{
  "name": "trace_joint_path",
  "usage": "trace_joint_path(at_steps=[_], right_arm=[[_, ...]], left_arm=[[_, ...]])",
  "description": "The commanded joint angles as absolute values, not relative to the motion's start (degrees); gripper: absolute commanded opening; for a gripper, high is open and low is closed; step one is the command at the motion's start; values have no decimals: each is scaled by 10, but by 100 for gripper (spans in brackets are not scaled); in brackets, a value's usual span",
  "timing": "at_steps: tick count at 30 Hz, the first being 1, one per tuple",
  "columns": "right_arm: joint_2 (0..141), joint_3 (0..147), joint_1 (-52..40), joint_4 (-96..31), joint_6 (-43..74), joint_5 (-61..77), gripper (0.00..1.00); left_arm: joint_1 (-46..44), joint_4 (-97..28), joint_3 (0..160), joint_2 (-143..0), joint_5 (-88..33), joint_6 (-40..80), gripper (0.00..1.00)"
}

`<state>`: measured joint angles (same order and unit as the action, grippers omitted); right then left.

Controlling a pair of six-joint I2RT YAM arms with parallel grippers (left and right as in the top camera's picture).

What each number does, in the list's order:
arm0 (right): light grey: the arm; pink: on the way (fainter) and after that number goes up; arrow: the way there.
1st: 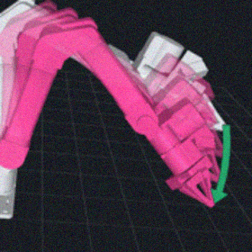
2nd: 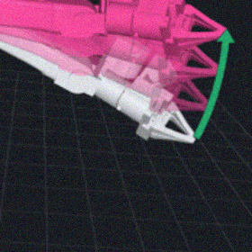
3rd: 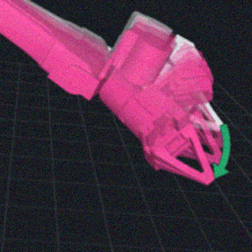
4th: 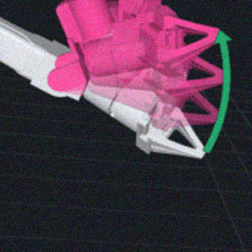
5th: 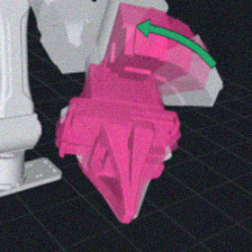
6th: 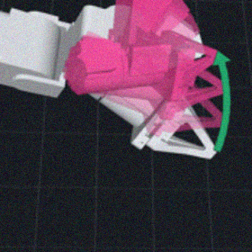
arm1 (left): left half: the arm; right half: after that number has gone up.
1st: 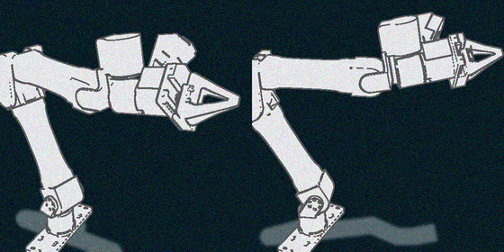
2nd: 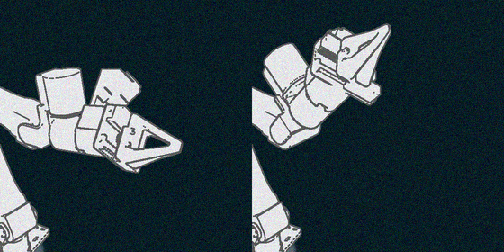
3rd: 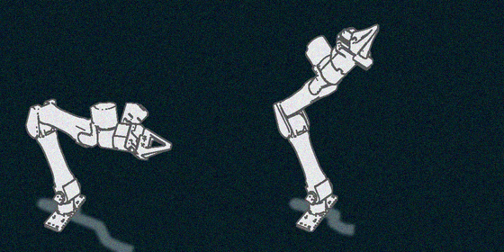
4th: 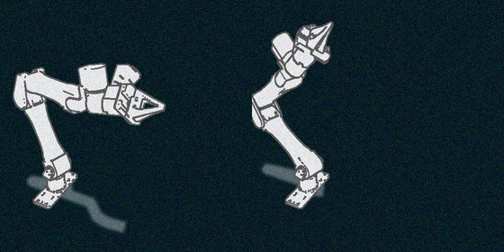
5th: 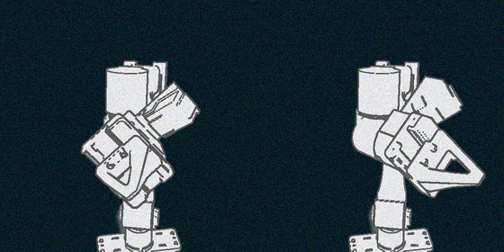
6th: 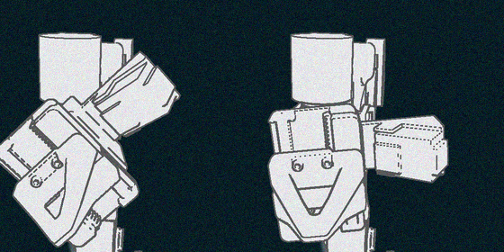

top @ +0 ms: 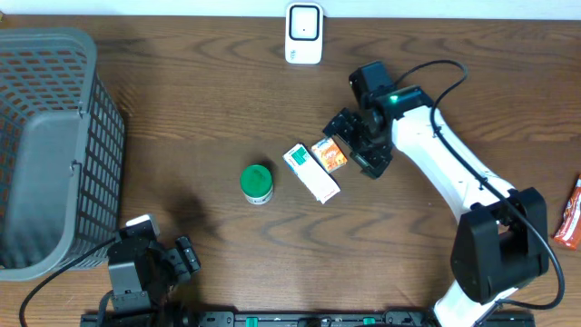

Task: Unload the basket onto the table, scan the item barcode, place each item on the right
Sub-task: 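Reach the right gripper to the orange box and grasp it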

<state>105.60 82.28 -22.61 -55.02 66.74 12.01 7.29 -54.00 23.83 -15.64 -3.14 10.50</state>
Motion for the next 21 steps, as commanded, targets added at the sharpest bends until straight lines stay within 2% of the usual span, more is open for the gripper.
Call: trace_joint_path(at_steps=[1,8,15,21], right_arm=[[1078,825,-238,-544,723,118,99],[1154,868,-239,-539,721,119,99],[1270,1011,-245,-617,715,111,99],[1339,1051,-244,-647,720,110,99]], left_arm=[[73,-542,242,-155,-36,102,86],[73,-542,242,-155,-36,102,86],[73,-542,242,-155,-36,102,86],[73,-542,242,-155,-36,102,86]])
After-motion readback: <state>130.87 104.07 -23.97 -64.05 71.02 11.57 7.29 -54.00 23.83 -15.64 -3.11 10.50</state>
